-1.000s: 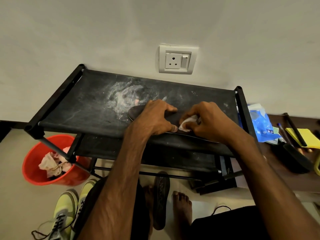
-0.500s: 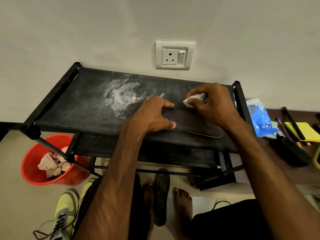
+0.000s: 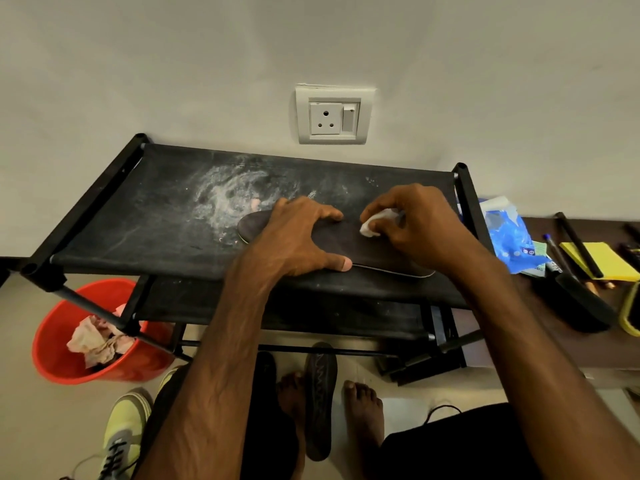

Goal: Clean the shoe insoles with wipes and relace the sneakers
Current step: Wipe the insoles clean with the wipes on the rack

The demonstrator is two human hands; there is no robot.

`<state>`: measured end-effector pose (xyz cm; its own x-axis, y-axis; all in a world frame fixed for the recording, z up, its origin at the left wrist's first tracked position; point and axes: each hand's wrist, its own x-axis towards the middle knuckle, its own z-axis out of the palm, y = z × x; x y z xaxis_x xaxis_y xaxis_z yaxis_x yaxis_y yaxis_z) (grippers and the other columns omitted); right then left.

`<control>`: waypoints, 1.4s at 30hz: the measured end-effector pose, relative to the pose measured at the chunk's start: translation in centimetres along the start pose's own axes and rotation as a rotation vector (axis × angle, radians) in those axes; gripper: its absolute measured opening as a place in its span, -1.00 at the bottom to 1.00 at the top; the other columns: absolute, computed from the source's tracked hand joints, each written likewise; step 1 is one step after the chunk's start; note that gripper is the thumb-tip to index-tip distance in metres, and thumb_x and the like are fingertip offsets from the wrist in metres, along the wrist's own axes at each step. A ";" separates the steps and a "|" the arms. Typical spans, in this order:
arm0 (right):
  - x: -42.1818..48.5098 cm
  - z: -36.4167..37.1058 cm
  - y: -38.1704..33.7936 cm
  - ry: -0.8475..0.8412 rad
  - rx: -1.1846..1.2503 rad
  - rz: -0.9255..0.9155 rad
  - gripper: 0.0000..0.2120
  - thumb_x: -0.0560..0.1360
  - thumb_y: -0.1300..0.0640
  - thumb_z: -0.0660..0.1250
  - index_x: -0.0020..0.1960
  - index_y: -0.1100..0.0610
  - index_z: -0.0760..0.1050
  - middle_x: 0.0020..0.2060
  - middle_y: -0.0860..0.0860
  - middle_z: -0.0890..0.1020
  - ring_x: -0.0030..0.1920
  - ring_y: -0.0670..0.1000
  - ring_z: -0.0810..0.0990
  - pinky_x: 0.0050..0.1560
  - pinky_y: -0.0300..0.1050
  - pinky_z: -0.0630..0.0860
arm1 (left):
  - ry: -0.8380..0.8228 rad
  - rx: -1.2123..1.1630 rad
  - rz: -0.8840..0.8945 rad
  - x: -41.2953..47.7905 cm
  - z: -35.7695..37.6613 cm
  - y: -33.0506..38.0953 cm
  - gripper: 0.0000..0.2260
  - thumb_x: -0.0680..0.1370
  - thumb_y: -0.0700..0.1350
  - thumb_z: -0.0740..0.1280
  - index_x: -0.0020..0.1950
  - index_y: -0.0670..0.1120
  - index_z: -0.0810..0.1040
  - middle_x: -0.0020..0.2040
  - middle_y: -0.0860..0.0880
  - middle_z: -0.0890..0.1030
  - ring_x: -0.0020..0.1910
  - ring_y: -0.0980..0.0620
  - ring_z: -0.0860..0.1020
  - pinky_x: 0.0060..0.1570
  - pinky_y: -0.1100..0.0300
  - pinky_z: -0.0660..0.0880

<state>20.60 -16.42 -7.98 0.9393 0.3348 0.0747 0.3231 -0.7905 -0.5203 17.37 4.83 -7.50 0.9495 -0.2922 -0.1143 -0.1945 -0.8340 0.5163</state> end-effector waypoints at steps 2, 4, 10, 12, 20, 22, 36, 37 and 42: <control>0.4 0.4 0.1 -0.051 -0.051 0.016 -0.82 0.53 0.19 0.42 0.02 -0.05 0.73 -0.02 0.00 0.71 -0.08 -0.09 0.55 -0.05 -0.29 0.50 | 0.000 0.004 -0.007 0.1 0.1 0.1 -0.33 0.40 0.16 0.56 0.47 0.08 0.45 0.43 0.07 0.44 0.43 0.07 0.28 0.46 0.12 0.08; 0.5 0.4 0.0 -0.083 -0.071 0.026 -0.80 0.53 0.22 0.42 0.02 -0.04 0.73 -0.01 0.02 0.71 -0.07 -0.06 0.58 0.02 -0.09 0.59 | 0.005 0.011 -0.009 0.1 0.1 0.1 -0.33 0.40 0.16 0.56 0.46 0.07 0.46 0.43 0.07 0.45 0.43 0.06 0.29 0.45 0.13 0.08; -0.4 0.0 -1.6 -0.218 -0.048 -0.026 -0.86 0.50 0.18 0.47 -0.02 -0.01 0.75 -0.02 -0.03 0.73 0.01 -0.06 0.65 0.12 -0.02 0.62 | 0.011 0.033 0.001 0.6 0.6 -0.4 -0.29 0.37 0.20 0.56 0.46 0.07 0.47 0.43 0.07 0.48 0.45 0.07 0.31 0.48 0.09 0.06; -0.7 -0.4 -1.8 -0.277 -0.058 -0.042 -0.88 0.49 0.16 0.48 -0.03 -0.02 0.75 -0.07 -0.09 0.74 -0.03 -0.13 0.65 0.09 -0.04 0.64 | 0.008 0.044 0.005 0.8 0.7 -0.6 -0.28 0.35 0.22 0.56 0.46 0.08 0.46 0.43 0.07 0.48 0.45 0.07 0.32 0.48 0.06 0.06; -0.5 -0.5 -1.7 -0.215 -0.082 0.018 -0.85 0.46 0.16 0.50 -0.02 -0.04 0.75 -0.04 -0.04 0.73 -0.02 -0.06 0.65 0.06 -0.06 0.63 | -0.014 0.065 0.007 1.2 0.9 -0.9 -0.26 0.34 0.25 0.56 0.47 0.14 0.44 0.43 0.02 0.43 0.47 -0.02 0.25 0.46 0.07 0.09; 0.1 -0.7 -1.3 -0.166 -0.091 0.073 -0.83 0.48 0.21 0.48 0.02 0.00 0.74 -0.02 0.00 0.73 -0.03 -0.03 0.63 0.00 -0.12 0.60 | -0.016 0.047 -0.021 1.2 1.0 -0.9 -0.26 0.32 0.25 0.57 0.46 0.17 0.44 0.44 0.00 0.41 0.47 -0.07 0.23 0.46 0.04 0.14; -1.4 -1.7 -1.9 -0.373 -0.089 0.025 -0.85 0.46 0.14 0.52 -0.08 -0.11 0.74 -0.10 -0.15 0.73 -0.07 -0.16 0.67 0.02 -0.07 0.67 | -0.007 0.008 -0.057 1.6 1.5 -1.5 -0.23 0.28 0.27 0.58 0.45 0.18 0.46 0.43 0.04 0.42 0.48 -0.09 0.24 0.47 -0.02 0.17; -1.5 -1.9 -1.9 -0.387 -0.081 0.025 -0.85 0.46 0.13 0.53 -0.09 -0.12 0.74 -0.11 -0.16 0.73 -0.07 -0.17 0.67 0.01 -0.09 0.67 | -0.005 0.007 -0.054 1.6 1.5 -1.5 -0.23 0.28 0.27 0.58 0.45 0.18 0.46 0.43 0.04 0.42 0.48 -0.09 0.24 0.47 -0.02 0.17; -0.5 -1.2 -1.4 -0.252 -0.060 0.090 -0.84 0.46 0.16 0.53 -0.05 -0.09 0.75 -0.05 -0.10 0.72 -0.04 -0.11 0.63 -0.05 -0.21 0.58 | -0.005 0.010 -0.053 1.5 1.4 -1.2 -0.24 0.31 0.23 0.58 0.47 0.16 0.45 0.44 0.02 0.39 0.48 -0.10 0.21 0.47 -0.02 0.19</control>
<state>19.79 -16.12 -6.27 0.9087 0.3729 -0.1874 0.2531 -0.8494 -0.4630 18.65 4.76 -9.52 0.9574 -0.2494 -0.1453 -0.1463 -0.8533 0.5005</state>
